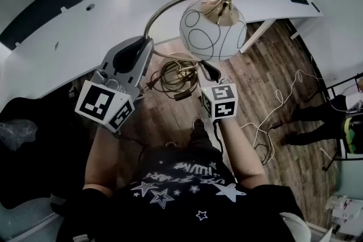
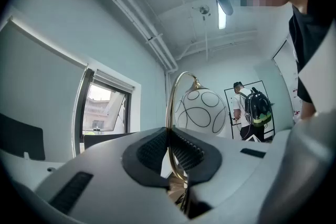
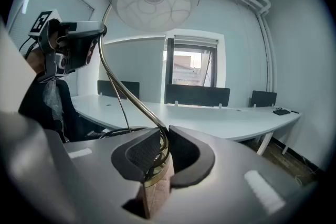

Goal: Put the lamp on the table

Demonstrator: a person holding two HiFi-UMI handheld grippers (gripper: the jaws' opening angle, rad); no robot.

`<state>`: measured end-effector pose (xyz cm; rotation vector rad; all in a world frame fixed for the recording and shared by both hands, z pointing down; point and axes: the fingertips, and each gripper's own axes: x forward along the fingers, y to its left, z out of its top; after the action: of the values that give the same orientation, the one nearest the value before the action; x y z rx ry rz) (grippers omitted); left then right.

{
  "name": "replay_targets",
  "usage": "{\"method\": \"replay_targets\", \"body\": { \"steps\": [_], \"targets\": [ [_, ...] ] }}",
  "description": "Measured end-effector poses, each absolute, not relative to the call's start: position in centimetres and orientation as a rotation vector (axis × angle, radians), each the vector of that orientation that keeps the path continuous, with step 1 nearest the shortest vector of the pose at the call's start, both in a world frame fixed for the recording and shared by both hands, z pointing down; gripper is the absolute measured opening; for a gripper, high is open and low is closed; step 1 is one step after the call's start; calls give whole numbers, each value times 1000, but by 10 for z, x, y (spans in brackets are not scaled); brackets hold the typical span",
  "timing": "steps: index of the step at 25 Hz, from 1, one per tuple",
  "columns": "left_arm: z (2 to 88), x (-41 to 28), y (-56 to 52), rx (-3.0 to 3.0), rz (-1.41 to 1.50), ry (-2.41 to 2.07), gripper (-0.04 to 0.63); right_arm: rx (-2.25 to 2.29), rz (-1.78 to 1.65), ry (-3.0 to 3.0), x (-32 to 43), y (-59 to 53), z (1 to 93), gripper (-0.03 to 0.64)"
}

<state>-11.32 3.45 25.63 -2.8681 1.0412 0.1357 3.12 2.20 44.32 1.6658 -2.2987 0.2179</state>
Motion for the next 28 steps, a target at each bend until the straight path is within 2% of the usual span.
{"method": "replay_targets", "body": {
  "steps": [28],
  "targets": [
    [252, -113, 34, -2874, 134, 1033, 31, 1691, 281, -2318, 31, 21, 442, 48]
  ]
}}
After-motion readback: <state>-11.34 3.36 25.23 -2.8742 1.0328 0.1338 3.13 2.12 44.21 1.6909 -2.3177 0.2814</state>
